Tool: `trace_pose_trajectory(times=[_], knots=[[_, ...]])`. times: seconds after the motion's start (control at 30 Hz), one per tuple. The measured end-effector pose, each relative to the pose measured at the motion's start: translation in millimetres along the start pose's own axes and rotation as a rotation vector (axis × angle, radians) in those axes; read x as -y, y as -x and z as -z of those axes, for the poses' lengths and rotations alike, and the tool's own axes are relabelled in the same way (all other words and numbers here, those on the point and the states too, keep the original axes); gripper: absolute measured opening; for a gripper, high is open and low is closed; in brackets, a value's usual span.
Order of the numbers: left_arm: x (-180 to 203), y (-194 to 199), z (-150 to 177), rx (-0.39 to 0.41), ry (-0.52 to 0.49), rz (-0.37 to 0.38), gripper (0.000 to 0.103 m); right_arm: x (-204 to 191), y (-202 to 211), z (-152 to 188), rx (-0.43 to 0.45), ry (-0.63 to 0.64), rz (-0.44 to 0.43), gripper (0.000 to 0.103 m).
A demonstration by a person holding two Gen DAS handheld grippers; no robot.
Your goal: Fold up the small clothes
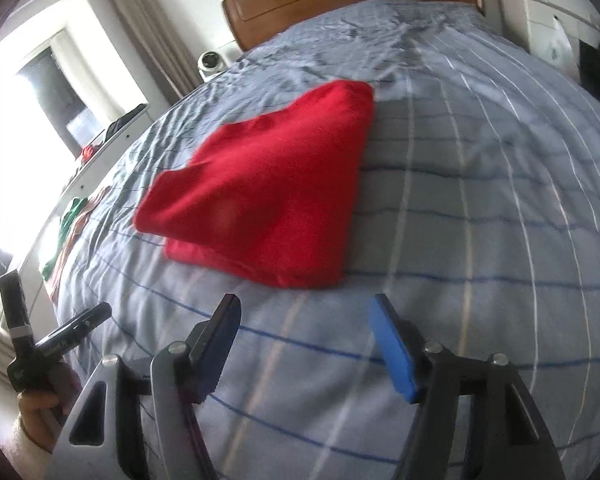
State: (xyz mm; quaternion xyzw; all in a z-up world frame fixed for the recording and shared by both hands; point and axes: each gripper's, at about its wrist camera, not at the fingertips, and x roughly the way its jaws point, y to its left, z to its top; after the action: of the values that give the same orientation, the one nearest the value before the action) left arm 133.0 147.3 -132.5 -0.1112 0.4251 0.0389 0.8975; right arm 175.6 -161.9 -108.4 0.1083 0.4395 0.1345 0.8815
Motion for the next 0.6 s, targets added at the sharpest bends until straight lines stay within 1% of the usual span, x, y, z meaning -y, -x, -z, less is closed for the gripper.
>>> trace_pose_trajectory(times=[0.1,0.13,0.2,0.3,0.37,0.4,0.43,0.5,0.53,0.6], knots=[[7,1,2,-0.002,-0.038,-0.021,0.102,11,0,4,0.009,-0.028,-0.007,0.066],[8,3,3,-0.005,-0.046,-0.014,0.102,13,0,4,0.013,-0.03,-0.008,0.066],[11,11,2,-0.009,-0.047,0.034,0.102,18,2,6,0.02,-0.035,-0.014,0.066],[26,20,-18,-0.026,-0.004,0.189,0.102,26,5,5,0.035,-0.048,-0.027,0.066],[45,20,-43,-0.037,0.019,0.293,0.102,30,6,0,0.041,-0.055,-0.032,0.067],[60,15,-61,-0.048,0.014,0.339,0.102,32,5,-5,0.044,-0.061,-0.036,0.067],[70,10,-70,-0.062,0.004,0.355,0.102,36,2,-13,0.047,-0.075,-0.041,0.068],[99,-15,-95,-0.108,-0.038,0.349,0.102,40,-2,-30,0.063,-0.107,-0.049,0.068],[113,-35,-107,-0.129,-0.08,0.312,0.102,42,-5,-42,0.074,-0.127,-0.068,0.069],[130,-64,-115,-0.158,-0.148,0.231,0.102,44,-16,-70,0.084,-0.164,-0.11,0.074]])
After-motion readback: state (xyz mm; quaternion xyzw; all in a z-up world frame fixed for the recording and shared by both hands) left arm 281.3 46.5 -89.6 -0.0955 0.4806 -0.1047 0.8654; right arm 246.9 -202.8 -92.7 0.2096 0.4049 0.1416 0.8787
